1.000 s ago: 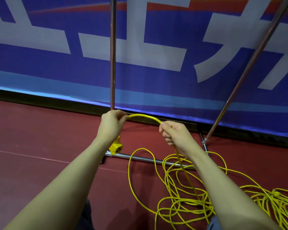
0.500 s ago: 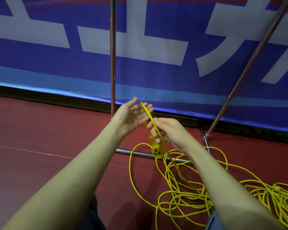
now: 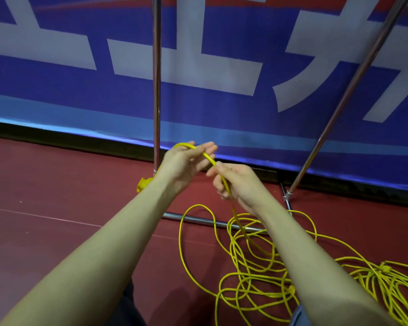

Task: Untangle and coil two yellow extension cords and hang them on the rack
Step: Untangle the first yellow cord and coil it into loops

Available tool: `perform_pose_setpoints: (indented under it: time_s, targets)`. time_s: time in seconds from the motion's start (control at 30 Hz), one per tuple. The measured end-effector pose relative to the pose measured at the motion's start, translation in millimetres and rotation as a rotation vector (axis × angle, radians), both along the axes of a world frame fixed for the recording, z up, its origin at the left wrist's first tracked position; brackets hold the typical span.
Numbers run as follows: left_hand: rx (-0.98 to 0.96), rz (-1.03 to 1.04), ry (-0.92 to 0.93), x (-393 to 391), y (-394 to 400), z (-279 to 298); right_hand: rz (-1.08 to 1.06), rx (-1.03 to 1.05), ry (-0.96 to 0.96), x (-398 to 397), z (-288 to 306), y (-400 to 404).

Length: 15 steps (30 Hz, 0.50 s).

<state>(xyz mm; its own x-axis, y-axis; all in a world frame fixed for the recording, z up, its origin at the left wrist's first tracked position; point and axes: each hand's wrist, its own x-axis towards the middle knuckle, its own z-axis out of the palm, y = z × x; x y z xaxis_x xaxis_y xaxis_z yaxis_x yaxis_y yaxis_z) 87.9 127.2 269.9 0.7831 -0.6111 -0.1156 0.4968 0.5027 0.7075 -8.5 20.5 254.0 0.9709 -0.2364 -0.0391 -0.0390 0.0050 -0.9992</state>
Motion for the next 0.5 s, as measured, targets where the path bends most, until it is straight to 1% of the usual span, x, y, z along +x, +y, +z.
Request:
perform_pose_setpoints:
  time_s: [0.07, 0.13, 0.2, 0.27, 0.33, 0.4, 0.43, 0.5]
  targets:
    - [-0.025, 0.112, -0.007, 14.0, 7.9, 4.7, 0.036, -0.034, 0.056, 0.4, -3.1, -0.4]
    - [-0.057, 0.191, 0.056, 28.8, 18.4, 3.8, 0.084, -0.094, 0.155, -5.7, -13.1, -8.4]
    - [-0.080, 0.227, 0.133, 34.9, 24.8, -2.1, 0.099, -0.157, 0.220, -12.5, -22.1, -16.7]
    - [-0.078, 0.194, 0.138, 31.5, 24.1, -6.3, 0.056, -0.207, 0.206, -14.8, -24.8, -21.0]
    - [-0.038, 0.088, 0.065, 21.9, 17.0, -6.7, 0.009, -0.219, 0.129, -12.5, -20.4, -18.4]
    - [0.000, -0.023, 0.008, 6.8, 6.5, -7.0, 0.009, -0.214, 0.071, -8.0, -13.2, -12.6]
    - [0.007, -0.049, 0.015, -0.2, 2.3, -8.3, 0.022, -0.214, 0.063, -6.1, -9.9, -9.2]
    - [0.006, -0.028, 0.082, -6.9, -1.2, -11.8, 0.061, -0.195, 0.075, -3.7, -7.6, -3.9]
